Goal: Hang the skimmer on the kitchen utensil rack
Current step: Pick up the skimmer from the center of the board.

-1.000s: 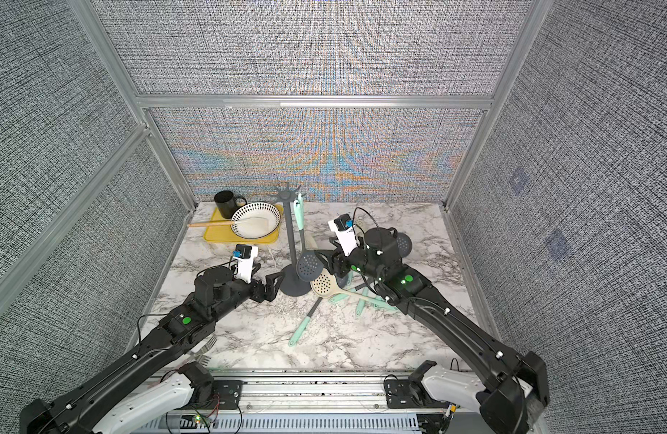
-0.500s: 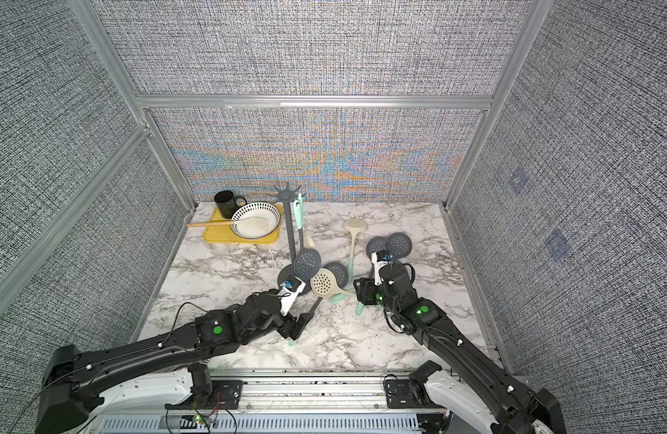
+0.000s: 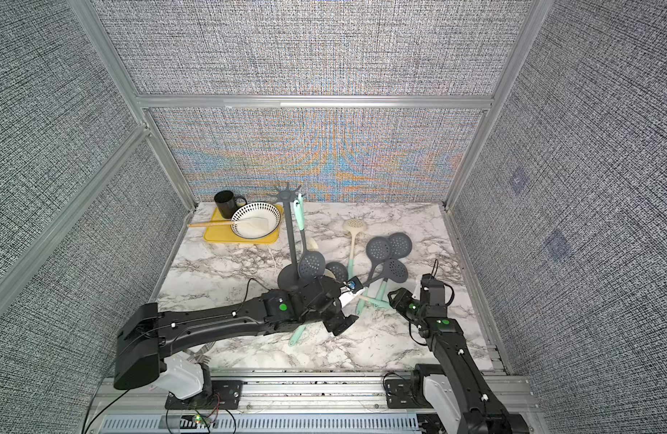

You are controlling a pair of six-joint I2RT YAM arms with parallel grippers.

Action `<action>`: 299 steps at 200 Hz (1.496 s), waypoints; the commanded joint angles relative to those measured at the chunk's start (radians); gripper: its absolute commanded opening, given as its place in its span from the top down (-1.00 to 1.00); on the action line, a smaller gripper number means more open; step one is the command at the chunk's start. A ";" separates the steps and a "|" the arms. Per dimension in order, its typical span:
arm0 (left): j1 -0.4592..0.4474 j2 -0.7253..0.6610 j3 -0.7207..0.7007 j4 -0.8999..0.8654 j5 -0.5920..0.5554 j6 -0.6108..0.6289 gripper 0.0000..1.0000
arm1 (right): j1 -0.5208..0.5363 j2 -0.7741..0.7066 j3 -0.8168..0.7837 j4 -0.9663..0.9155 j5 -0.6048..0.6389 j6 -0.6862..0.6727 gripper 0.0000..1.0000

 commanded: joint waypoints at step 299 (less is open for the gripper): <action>0.084 0.128 0.052 0.174 0.106 -0.099 -0.57 | 0.149 0.695 0.113 0.776 0.109 0.316 1.00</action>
